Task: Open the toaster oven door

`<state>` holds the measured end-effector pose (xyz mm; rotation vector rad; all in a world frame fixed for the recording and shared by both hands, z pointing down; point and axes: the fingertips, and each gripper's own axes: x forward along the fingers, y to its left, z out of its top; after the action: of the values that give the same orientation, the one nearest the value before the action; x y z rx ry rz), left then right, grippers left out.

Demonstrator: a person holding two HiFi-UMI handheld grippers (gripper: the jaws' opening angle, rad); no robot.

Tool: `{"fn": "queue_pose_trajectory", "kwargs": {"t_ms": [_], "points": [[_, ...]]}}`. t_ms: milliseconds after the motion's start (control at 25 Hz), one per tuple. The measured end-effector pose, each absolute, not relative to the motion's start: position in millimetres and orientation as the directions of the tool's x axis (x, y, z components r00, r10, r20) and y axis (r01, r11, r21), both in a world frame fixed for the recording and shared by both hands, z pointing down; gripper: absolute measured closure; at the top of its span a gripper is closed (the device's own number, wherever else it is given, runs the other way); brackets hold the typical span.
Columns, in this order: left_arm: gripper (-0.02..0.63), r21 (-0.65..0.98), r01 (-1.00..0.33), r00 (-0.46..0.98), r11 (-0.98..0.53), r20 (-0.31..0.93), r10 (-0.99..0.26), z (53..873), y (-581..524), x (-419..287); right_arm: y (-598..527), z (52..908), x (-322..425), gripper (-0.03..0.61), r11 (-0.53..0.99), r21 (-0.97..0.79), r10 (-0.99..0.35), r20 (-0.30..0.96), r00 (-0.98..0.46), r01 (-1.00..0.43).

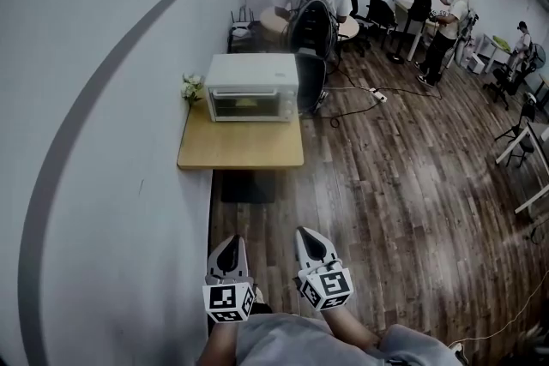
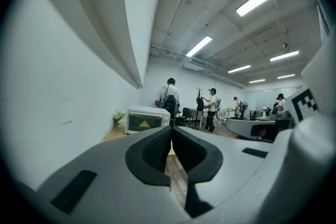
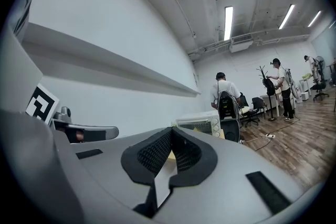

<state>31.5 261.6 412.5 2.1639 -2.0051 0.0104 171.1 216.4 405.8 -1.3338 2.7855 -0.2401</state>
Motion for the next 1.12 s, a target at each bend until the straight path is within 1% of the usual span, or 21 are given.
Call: {"fn": "queue_pose_trajectory", "kwargs": {"t_ms": [400, 640, 840, 1120], "points": [[0.604, 0.112, -0.982, 0.161, -0.150, 0.099, -0.982, 396.0, 183.1, -29.3, 137.9, 392.6, 120.4, 0.584, 0.537, -0.139, -0.840, -0.002, -0.542, -0.832], [0.604, 0.153, -0.980, 0.145, -0.128, 0.104, -0.984, 408.5, 157.8, -69.7, 116.9, 404.8, 96.4, 0.583, 0.505, -0.131, -0.859, 0.018, -0.511, -0.853], [0.604, 0.165, -0.977, 0.155, -0.134, 0.115, -0.981, 416.6, 136.0, -83.4, 96.6, 411.7, 82.5, 0.583, 0.496, -0.121, -0.864, 0.035, -0.503, -0.860], [0.604, 0.153, -0.978, 0.161, -0.142, 0.120, -0.980, 427.5, 85.9, -105.8, 36.9, 424.4, 50.7, 0.584, 0.503, -0.102, -0.859, 0.047, -0.509, -0.858]]}}
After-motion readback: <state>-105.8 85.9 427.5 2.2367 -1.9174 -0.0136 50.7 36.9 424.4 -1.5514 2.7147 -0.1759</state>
